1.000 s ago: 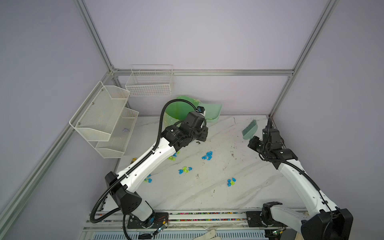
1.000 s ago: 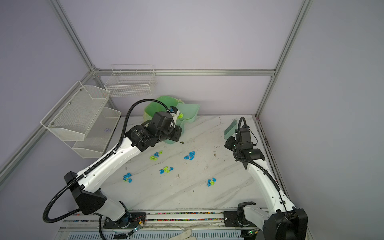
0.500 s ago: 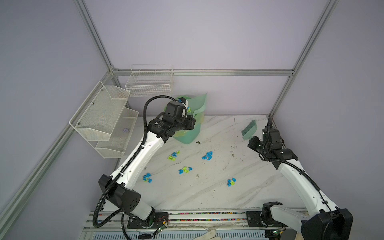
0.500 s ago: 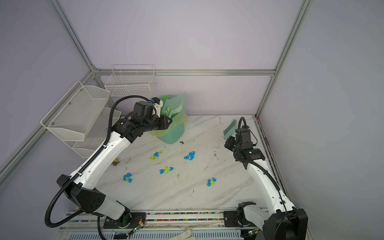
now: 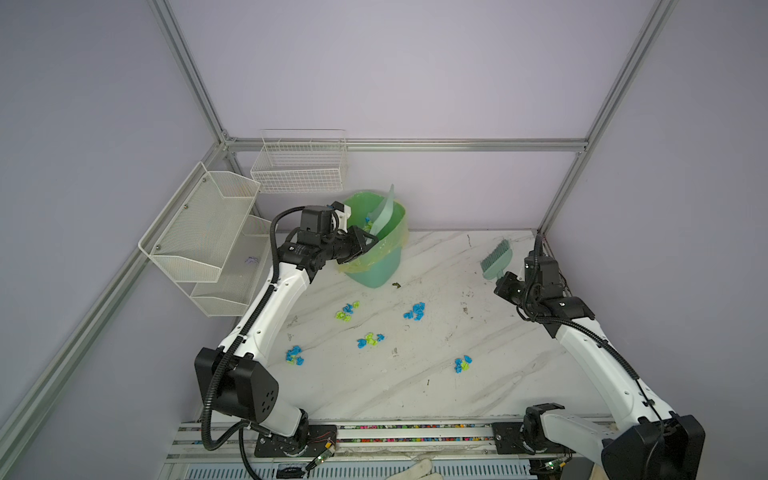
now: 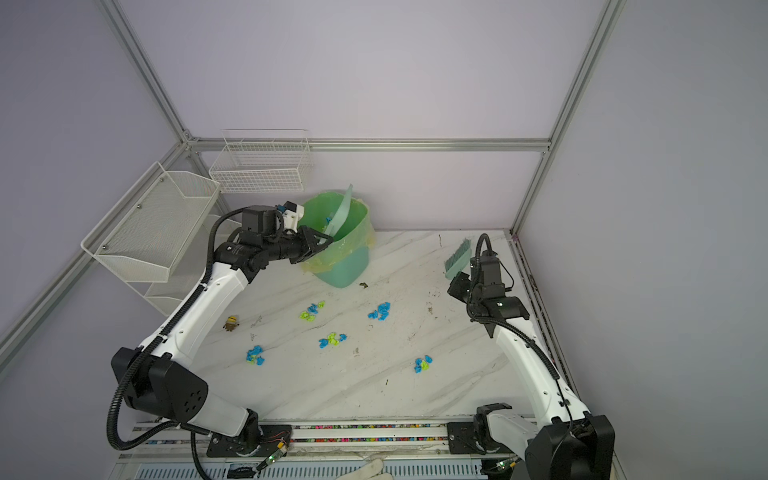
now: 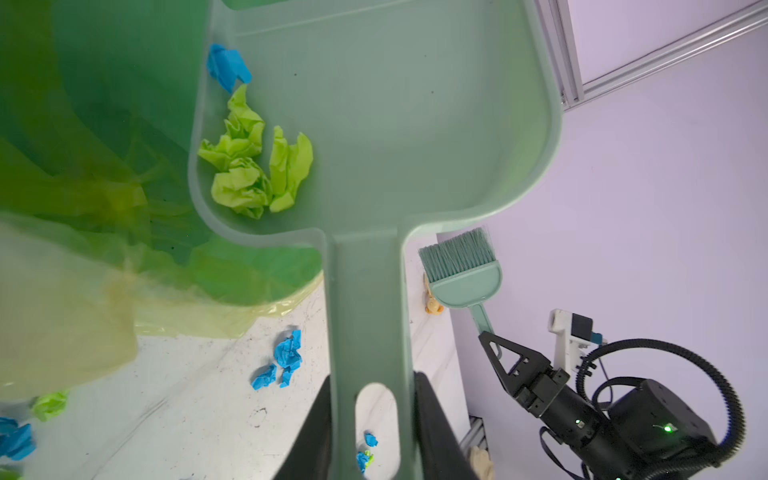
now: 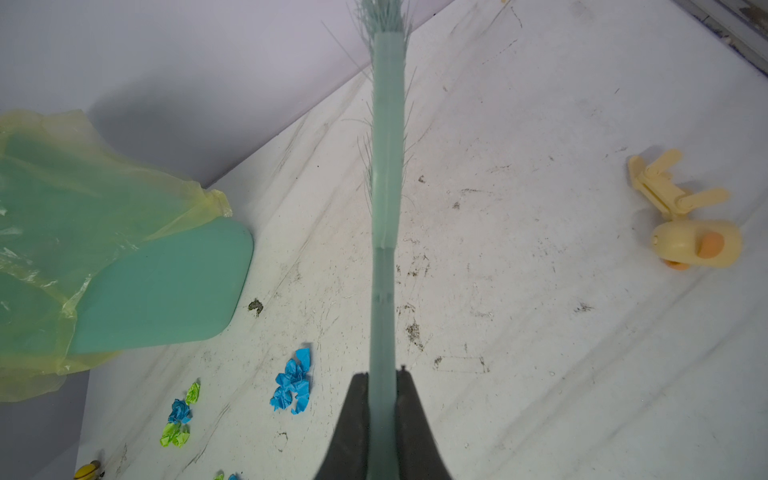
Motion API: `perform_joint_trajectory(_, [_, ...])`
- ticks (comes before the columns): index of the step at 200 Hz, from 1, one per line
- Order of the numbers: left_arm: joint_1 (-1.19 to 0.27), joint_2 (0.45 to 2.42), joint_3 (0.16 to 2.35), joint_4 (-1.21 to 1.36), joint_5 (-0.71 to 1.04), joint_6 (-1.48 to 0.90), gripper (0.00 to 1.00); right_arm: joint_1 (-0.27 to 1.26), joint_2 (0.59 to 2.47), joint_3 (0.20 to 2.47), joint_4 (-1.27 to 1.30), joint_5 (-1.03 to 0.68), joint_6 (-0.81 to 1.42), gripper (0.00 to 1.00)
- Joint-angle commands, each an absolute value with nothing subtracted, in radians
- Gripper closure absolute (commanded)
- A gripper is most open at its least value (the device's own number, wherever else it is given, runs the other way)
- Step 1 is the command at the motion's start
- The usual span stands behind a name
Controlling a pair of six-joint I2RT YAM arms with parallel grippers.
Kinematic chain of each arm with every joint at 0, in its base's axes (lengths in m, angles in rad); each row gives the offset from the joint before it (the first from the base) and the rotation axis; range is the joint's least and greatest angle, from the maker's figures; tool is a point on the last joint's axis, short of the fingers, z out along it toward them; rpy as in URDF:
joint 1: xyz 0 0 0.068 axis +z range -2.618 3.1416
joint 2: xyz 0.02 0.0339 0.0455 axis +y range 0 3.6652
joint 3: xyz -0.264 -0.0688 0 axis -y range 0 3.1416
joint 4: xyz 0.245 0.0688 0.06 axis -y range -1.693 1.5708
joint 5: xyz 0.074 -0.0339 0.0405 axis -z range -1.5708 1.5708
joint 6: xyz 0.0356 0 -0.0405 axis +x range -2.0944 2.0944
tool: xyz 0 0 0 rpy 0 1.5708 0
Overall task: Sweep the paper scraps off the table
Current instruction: 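Tip the dustpan over the green bin with the left gripper to empty scraps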
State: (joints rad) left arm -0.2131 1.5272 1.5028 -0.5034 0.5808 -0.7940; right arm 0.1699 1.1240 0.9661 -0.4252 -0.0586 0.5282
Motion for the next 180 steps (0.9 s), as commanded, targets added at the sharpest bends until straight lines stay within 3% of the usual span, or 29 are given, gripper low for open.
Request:
perform_joint_trajectory(1, [-0.166, 1.468, 1.409, -0.260, 0.776, -0.956, 1.00, 0.166, 1.105, 0.957, -0.388, -0.068, 0.528, 1.00])
perform_joint_trajectory(79, [-0.076, 1.460, 1.158, 0.466, 0.950, -1.501, 1.00, 0.167, 1.089, 0.950, -0.391, -0.079, 0.535, 1.00])
perform_joint_trajectory(122, [-0.071, 1.466, 1.140, 0.516, 0.963, -1.574, 1.00, 0.167, 1.086, 0.949, -0.388, -0.092, 0.540, 1.00])
perform_joint_trajectory(159, [-0.069, 1.510, 1.080, 0.802, 0.969, -1.779, 1.00, 0.166, 1.080, 0.950, -0.394, -0.094, 0.540, 1.00])
perform_joint_trajectory(180, [-0.069, 1.516, 1.071, 0.827, 0.968, -1.795, 1.00, 0.167, 1.078, 0.952, -0.398, -0.095, 0.541, 1.00])
